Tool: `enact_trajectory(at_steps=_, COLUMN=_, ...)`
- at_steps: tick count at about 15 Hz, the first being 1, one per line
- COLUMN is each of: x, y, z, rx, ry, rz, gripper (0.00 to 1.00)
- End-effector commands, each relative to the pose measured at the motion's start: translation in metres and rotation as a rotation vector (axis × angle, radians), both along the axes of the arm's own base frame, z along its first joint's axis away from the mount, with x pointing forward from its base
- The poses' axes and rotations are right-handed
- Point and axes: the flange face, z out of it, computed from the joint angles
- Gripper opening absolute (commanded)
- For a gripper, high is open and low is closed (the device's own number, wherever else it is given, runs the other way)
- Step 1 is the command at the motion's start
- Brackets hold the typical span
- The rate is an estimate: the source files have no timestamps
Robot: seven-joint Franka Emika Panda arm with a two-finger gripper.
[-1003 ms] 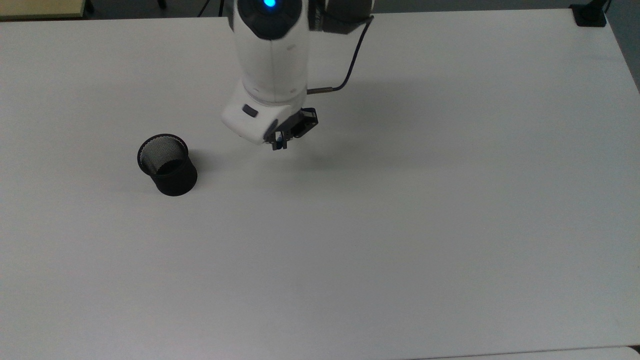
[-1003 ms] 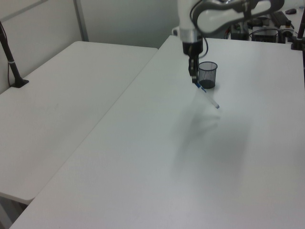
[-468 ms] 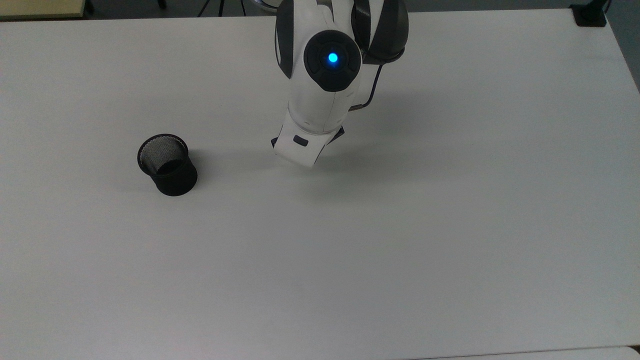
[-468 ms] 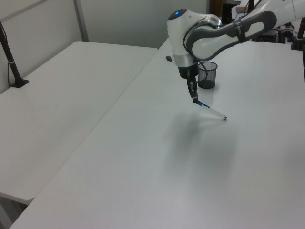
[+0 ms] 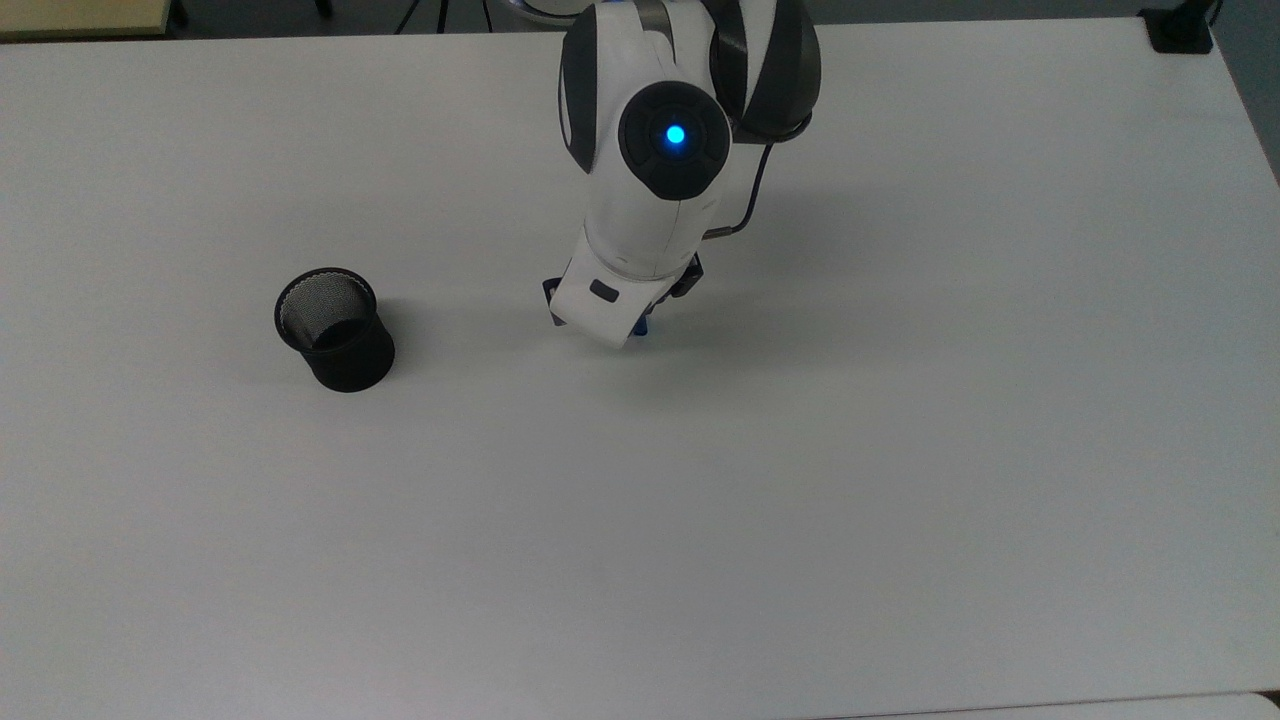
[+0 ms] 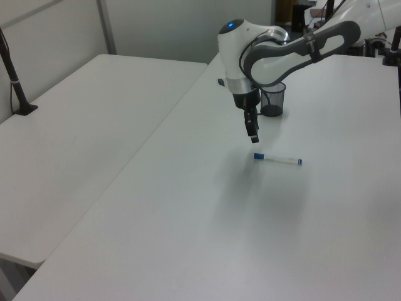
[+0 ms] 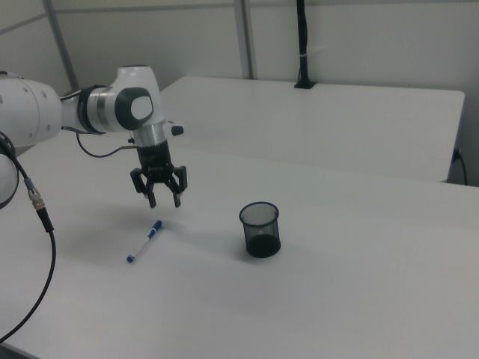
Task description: Remove the marker
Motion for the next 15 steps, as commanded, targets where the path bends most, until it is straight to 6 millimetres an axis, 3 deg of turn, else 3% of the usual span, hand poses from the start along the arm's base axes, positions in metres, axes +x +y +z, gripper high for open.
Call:
enact_trajectory(at_steps=1, x=-0.011, y=-0.017, z=0.067, rx=-0.006, ry=-0.121, rz=-0.209, gripper=1.00)
enact_trajectory(at_steps=4, x=-0.038, y=-0.064, z=0.144, rx=0.045, ry=-0.208, rz=-0.333, gripper=1.00)
enact_trajectory(at_steps=6, x=-0.056, y=-0.082, z=0.175, rx=0.068, ry=-0.240, rz=-0.366, gripper=1.00)
enact_trajectory(at_steps=11, x=-0.083, y=-0.119, z=0.215, rx=0.073, ry=-0.264, rz=-0.460, gripper=1.00)
enact_trajectory(at_steps=15, x=-0.100, y=-0.127, z=0.227, rx=0.070, ry=-0.239, rz=-0.476, gripper=1.00)
